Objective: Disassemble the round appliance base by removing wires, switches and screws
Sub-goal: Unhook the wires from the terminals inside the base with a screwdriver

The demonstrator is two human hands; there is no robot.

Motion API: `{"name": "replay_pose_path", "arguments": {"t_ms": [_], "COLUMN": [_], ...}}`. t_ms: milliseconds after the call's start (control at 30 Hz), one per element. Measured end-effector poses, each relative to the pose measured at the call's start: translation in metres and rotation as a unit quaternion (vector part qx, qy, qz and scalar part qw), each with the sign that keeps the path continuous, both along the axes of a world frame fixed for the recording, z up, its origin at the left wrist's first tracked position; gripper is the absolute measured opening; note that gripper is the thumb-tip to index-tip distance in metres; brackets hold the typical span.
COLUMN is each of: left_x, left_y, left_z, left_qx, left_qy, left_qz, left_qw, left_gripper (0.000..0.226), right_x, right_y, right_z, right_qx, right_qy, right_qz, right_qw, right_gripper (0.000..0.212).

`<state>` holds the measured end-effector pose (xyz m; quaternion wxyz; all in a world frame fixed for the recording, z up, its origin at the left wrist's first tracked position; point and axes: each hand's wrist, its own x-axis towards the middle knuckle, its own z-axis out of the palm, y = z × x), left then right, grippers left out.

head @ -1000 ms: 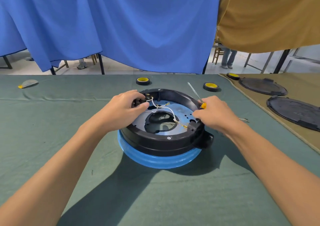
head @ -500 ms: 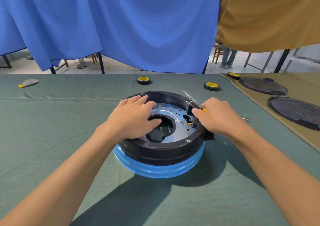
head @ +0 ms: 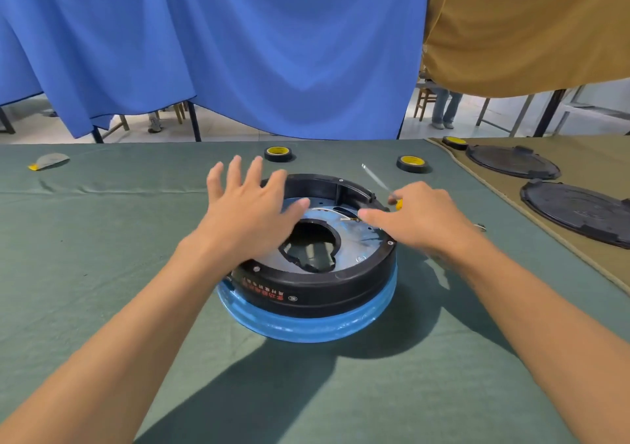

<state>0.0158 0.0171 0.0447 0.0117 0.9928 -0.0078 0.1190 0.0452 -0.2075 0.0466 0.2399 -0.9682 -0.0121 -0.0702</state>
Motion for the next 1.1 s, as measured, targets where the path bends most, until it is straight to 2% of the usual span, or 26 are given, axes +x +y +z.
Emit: {"name": "replay_pose_path", "arguments": {"t_ms": [100,200,333,400,500,567,633,733,800,867,967,1100], "left_x": [0.004,0.0,-0.009,-0.011,-0.001,0.011,0.025,0.043,0.05,0.052,0.055,0.057], "left_y": [0.002,-0.002,-0.009,-0.015,-0.026,-0.034,-0.041,-0.049,-0.053,-0.056,-0.054,-0.05], "left_z": [0.0,-0.001,0.006,0.01,0.02,0.029,0.038,0.045,0.041,0.032,0.017,0.015], "left_qx": [-0.011,0.018,0.031,0.007,-0.022,-0.026,-0.036,-0.051,-0.08,-0.093,-0.088,-0.133], "left_qy": [0.045,0.086,0.103,0.086,0.078,0.085,0.09,0.094,0.108,0.125,0.096,0.093], "left_qz": [-0.011,0.015,0.052,0.015,-0.085,-0.138,-0.173,-0.187,-0.186,-0.193,-0.197,-0.199], "left_qw": [0.999,0.996,0.993,0.996,0.993,0.986,0.98,0.977,0.973,0.969,0.972,0.966], "left_gripper": [0.074,0.079,0.073,0.059,0.043,0.042,0.041,0.04,0.041,0.04,0.033,0.032], "right_x": [-0.006,0.0,0.01,0.01,0.002,-0.011,-0.022,-0.036,-0.043,-0.048,-0.051,-0.05], "right_y": [-0.005,-0.006,-0.004,0.0,0.002,-0.003,-0.012,-0.027,-0.033,-0.033,-0.032,-0.027], "right_z": [-0.005,-0.002,0.006,0.008,0.005,0.005,0.006,0.008,0.012,0.015,0.014,0.016], "right_qx": [0.057,0.099,0.133,0.099,-0.012,-0.042,-0.04,-0.054,-0.051,-0.042,-0.051,-0.083], "right_qy": [0.03,0.037,0.083,0.066,-0.034,-0.074,-0.071,-0.064,-0.09,-0.12,-0.145,-0.16], "right_qz": [0.055,0.102,0.138,0.13,0.069,0.056,0.083,0.151,0.171,0.179,0.189,0.197], "right_qw": [0.996,0.989,0.978,0.984,0.997,0.995,0.993,0.985,0.98,0.976,0.97,0.964], "right_gripper": [0.043,0.039,0.027,0.031,0.053,0.047,0.036,0.024,0.019,0.02,0.021,0.023]}}
